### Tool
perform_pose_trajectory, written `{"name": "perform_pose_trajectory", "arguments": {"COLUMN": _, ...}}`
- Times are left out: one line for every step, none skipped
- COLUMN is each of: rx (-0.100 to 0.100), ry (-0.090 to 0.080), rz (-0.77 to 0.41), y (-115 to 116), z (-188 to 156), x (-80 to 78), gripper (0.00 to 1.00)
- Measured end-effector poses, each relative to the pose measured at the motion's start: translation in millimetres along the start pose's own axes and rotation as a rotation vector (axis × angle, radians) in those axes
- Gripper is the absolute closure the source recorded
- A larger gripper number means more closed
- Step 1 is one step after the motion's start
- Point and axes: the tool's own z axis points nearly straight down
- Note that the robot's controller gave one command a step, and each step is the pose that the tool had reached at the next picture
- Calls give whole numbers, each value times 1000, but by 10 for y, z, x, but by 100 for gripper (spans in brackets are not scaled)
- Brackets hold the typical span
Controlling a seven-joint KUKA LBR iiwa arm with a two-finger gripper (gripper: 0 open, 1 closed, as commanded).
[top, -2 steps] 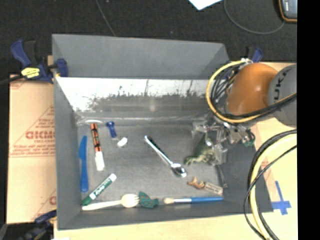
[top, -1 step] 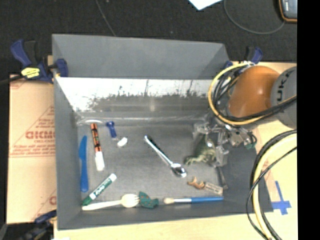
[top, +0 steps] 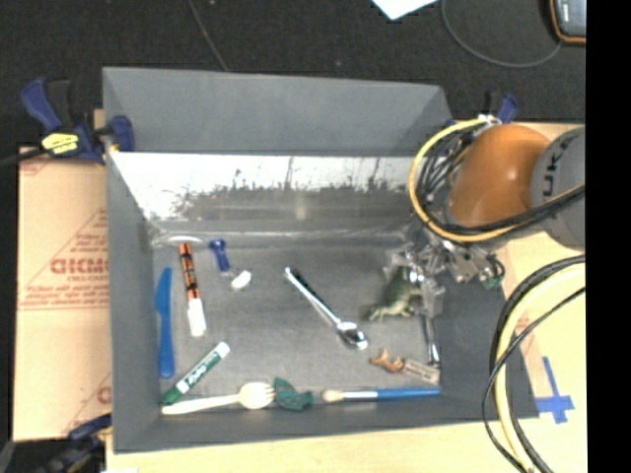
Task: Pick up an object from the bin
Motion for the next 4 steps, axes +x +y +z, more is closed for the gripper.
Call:
{"name": "perform_pose_trajectory", "arguments": {"rx": 0, "ry": 0, "rz": 0, "y": 0, "z": 0, "x": 0, "gripper": 100}}
{"name": "perform_pose_trajectory", "arguments": {"rx": 1, "ry": -1, "rz": 0, "y": -5, "z": -22, "x": 0, "gripper": 100}}
{"name": "perform_pose_trajectory", "arguments": {"rx": 2, "ry": -1, "rz": 0, "y": -7, "z": -114, "x": 3, "gripper": 100}}
{"name": "perform_pose_trajectory", "arguments": {"rx": 6, "ry": -7, "rz": 1, "y": -18, "z": -214, "x": -8, "gripper": 100}}
